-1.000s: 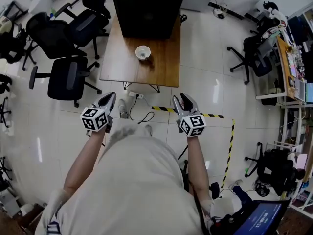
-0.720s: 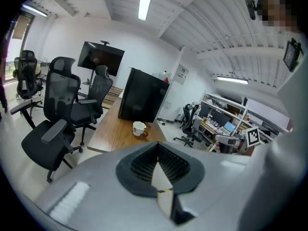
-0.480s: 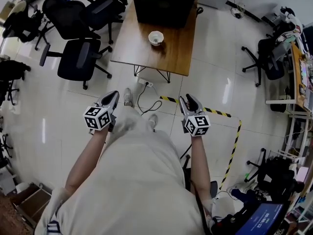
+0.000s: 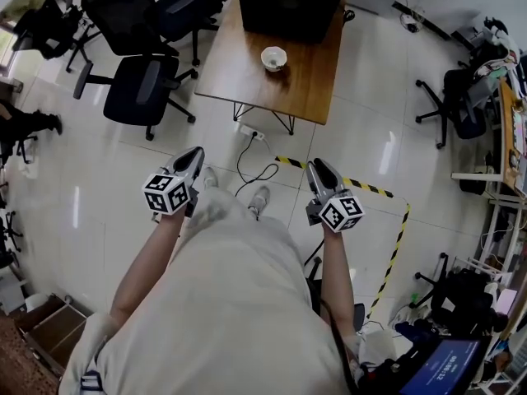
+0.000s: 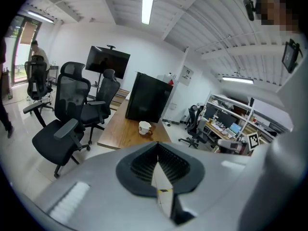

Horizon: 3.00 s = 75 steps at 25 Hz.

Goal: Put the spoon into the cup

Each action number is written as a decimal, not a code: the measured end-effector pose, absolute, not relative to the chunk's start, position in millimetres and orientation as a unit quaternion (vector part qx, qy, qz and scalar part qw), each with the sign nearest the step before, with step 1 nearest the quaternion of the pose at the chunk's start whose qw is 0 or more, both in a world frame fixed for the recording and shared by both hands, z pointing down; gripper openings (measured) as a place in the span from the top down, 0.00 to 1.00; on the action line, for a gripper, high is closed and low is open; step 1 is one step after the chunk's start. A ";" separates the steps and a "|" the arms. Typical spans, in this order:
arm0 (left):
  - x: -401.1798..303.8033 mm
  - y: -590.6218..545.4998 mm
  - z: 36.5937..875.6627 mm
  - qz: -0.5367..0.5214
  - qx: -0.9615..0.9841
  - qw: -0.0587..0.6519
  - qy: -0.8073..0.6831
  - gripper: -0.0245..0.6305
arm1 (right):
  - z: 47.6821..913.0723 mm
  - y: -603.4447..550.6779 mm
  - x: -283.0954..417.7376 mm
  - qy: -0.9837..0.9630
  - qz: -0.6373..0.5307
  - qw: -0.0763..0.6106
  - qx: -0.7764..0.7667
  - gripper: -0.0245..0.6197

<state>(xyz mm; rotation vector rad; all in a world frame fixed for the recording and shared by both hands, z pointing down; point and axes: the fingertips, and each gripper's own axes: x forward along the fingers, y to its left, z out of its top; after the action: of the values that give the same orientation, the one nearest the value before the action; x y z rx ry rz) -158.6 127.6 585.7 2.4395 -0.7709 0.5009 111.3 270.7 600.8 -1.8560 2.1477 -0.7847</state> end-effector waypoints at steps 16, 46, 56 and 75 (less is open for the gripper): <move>-184.6 86.7 600.7 0.188 0.909 0.285 -0.238 0.96 | 556.7 225.7 83.3 0.696 -0.287 0.244 -0.611 0.84; -219.2 43.7 619.3 0.215 0.910 0.285 -0.212 0.96 | 617.5 217.4 43.6 0.622 -0.286 0.082 -0.725 0.85; -223.3 46.8 627.0 0.220 0.901 0.295 -0.229 0.96 | 629.0 207.1 58.1 0.623 -0.282 0.030 -0.729 0.88; -190.1 54.9 625.0 0.227 0.904 0.288 -0.222 0.96 | 644.4 204.4 78.5 0.627 -0.281 -0.001 -0.727 0.95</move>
<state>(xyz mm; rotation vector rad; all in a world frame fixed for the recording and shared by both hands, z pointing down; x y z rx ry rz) -190.1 54.9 625.0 2.4134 -0.5918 0.6060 78.5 204.4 644.4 -2.2847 1.9693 -0.8841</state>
